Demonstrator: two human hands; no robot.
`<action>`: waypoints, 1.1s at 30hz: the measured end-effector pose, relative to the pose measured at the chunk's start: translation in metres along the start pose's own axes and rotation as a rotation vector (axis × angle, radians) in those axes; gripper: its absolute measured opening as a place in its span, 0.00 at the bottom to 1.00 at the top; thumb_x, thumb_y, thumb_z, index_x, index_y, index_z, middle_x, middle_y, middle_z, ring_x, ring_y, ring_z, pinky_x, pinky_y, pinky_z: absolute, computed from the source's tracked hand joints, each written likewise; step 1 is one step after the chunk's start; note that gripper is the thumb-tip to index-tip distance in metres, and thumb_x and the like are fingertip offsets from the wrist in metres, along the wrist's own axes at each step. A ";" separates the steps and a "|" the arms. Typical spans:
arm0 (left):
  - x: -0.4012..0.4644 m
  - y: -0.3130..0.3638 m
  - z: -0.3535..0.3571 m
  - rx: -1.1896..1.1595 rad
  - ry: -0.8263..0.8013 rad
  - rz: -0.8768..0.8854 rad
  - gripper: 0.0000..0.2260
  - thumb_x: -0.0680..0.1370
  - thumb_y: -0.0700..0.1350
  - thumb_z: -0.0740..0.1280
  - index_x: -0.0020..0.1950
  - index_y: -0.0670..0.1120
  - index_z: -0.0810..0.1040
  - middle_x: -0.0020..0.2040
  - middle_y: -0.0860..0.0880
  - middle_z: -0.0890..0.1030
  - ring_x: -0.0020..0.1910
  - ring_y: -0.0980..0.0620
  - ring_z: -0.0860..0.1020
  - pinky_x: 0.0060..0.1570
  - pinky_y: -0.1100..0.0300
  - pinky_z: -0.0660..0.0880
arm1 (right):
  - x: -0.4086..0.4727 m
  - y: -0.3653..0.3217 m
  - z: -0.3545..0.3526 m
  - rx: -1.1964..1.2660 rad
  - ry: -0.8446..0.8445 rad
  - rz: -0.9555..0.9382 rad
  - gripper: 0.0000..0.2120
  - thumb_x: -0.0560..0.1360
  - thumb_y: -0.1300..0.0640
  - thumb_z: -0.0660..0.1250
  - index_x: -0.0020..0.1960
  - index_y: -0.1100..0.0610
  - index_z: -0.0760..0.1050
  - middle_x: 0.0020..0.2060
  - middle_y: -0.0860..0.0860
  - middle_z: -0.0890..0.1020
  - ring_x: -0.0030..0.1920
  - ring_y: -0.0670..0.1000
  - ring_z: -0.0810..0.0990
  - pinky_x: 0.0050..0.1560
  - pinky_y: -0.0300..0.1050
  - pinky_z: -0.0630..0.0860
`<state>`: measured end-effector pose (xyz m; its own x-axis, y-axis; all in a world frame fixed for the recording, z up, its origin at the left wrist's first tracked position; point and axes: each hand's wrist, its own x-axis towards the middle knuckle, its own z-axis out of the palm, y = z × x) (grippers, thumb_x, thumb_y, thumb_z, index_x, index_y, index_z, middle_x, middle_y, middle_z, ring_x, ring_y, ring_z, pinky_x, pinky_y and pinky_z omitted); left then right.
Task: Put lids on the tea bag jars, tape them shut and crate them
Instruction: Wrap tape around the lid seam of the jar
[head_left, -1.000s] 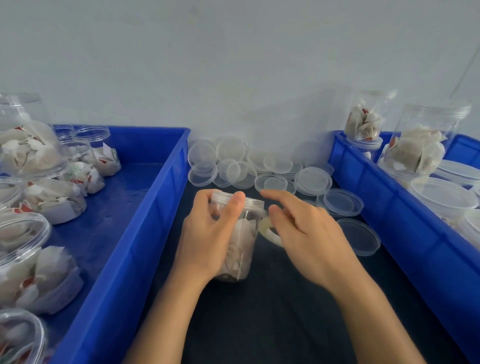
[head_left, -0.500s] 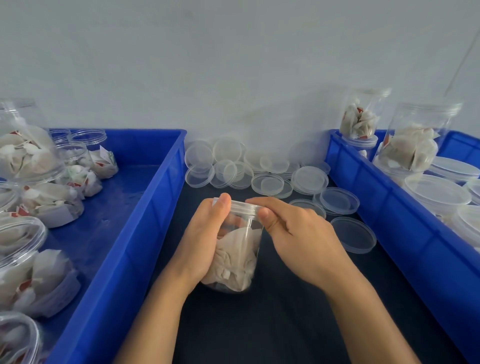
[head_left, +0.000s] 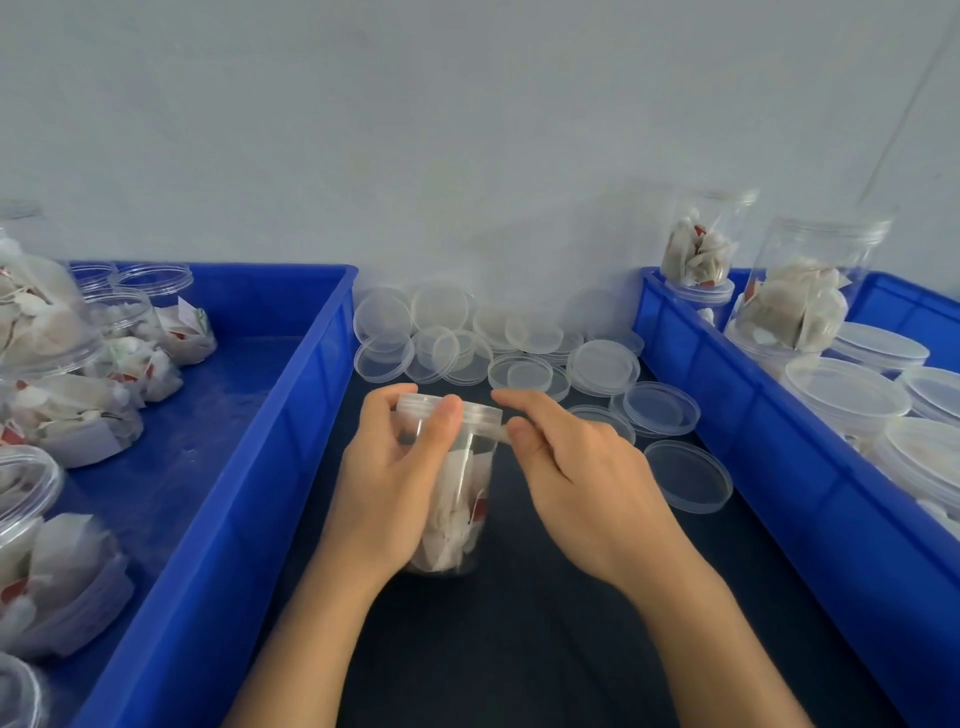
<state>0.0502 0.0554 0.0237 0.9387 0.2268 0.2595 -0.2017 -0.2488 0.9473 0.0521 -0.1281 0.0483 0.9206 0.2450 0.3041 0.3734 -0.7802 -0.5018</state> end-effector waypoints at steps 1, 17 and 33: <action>0.000 0.001 -0.002 -0.046 -0.002 0.002 0.29 0.70 0.74 0.64 0.64 0.58 0.74 0.53 0.71 0.81 0.51 0.70 0.80 0.44 0.68 0.76 | 0.001 0.000 0.000 -0.017 0.001 -0.009 0.19 0.85 0.42 0.49 0.74 0.34 0.67 0.35 0.37 0.72 0.50 0.50 0.79 0.53 0.53 0.75; 0.002 -0.006 -0.011 -0.034 -0.201 -0.020 0.36 0.65 0.84 0.62 0.67 0.66 0.74 0.58 0.68 0.80 0.58 0.67 0.80 0.56 0.59 0.76 | 0.001 0.003 -0.001 -0.065 0.018 0.000 0.18 0.85 0.36 0.51 0.70 0.33 0.71 0.47 0.35 0.83 0.52 0.45 0.80 0.47 0.48 0.70; 0.003 0.003 -0.008 0.152 -0.083 0.103 0.26 0.66 0.69 0.70 0.59 0.61 0.71 0.53 0.70 0.78 0.50 0.67 0.82 0.38 0.74 0.76 | 0.000 0.002 -0.012 0.032 -0.010 -0.094 0.12 0.82 0.35 0.57 0.50 0.41 0.71 0.36 0.42 0.80 0.38 0.50 0.76 0.38 0.46 0.72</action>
<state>0.0502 0.0625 0.0292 0.9364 0.1162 0.3312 -0.2591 -0.4076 0.8756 0.0516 -0.1362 0.0570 0.8824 0.3219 0.3430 0.4614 -0.7349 -0.4971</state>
